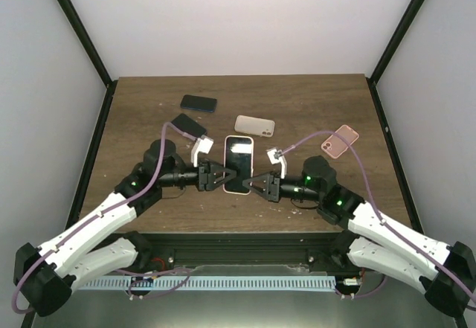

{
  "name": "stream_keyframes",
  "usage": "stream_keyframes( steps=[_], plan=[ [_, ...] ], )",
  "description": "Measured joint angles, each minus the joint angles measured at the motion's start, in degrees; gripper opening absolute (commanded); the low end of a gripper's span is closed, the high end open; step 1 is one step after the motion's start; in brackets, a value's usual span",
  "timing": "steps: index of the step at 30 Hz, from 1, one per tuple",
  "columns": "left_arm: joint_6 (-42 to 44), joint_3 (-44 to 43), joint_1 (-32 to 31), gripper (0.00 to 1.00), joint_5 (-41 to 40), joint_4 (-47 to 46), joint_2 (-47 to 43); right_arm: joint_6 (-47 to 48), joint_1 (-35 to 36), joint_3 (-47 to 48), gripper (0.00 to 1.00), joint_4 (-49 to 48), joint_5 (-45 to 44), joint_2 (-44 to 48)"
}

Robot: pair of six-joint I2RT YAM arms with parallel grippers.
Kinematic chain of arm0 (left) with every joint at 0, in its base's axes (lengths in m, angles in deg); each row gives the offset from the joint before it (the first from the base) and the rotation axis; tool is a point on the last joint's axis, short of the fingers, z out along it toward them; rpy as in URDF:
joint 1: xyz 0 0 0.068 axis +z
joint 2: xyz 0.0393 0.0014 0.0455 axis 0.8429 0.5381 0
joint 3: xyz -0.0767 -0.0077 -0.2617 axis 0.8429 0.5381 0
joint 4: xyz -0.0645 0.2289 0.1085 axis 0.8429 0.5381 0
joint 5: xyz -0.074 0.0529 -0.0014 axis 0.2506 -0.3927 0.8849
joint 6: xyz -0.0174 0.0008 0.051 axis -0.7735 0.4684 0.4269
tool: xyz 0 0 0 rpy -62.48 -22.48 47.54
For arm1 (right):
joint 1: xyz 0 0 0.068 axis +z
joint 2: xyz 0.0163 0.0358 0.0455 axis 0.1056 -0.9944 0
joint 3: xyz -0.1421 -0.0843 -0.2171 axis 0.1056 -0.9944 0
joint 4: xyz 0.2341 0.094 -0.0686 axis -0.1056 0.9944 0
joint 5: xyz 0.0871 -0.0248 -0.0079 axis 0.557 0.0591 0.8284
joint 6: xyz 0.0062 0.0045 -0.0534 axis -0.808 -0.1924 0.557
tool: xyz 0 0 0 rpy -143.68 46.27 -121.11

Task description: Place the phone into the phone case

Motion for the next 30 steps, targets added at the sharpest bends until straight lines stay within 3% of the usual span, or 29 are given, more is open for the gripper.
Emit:
stream_keyframes(
  steps=[3, 5, 11, 19, 30],
  plan=[
    [1.79, -1.18, 0.46, 0.9, -6.19, 4.79, -0.74, 3.02, -0.35, 0.44, 0.01, 4.2, -2.38, -2.51],
    [2.97, -1.4, 0.79, 1.0, -9.99, 7.69, -1.68, 4.57, -1.09, 1.14, 0.01, 6.38, -2.86, -5.25],
    [5.77, -3.21, 1.29, 1.0, -19.3, 13.49, -4.94, 9.44, -7.28, 1.79, 0.01, 11.74, -1.9, -14.86],
    [7.91, -3.78, 2.25, 1.0, -27.39, 20.98, -4.96, 14.6, -16.41, 3.43, 0.01, 10.69, 6.47, -32.52],
    [8.0, -1.22, 5.31, 1.0, -32.24, 24.92, -7.06, 21.62, -18.8, 17.68, 0.07, 8.83, 13.49, -54.6]
  ],
)
